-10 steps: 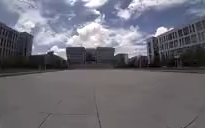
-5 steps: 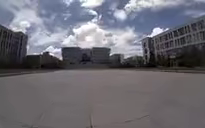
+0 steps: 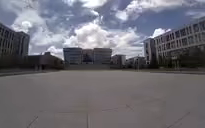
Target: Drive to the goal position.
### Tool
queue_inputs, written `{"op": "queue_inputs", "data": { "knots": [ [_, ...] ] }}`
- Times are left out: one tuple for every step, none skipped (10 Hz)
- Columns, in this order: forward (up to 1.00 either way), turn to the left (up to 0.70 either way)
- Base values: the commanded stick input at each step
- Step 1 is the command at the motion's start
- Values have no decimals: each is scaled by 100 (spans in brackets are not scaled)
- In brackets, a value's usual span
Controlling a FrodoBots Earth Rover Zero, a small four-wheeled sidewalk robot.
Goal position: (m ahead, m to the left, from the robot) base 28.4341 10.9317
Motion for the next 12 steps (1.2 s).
{"op": "queue_inputs", "data": {
  "knots": [
    [70,0],
    [70,3],
    [70,2],
    [70,4],
    [70,6],
    [70,3],
    [70,7],
    [70,10],
    [70,8],
    [70,5],
    [70,5],
    [70,5]
  ]
}}
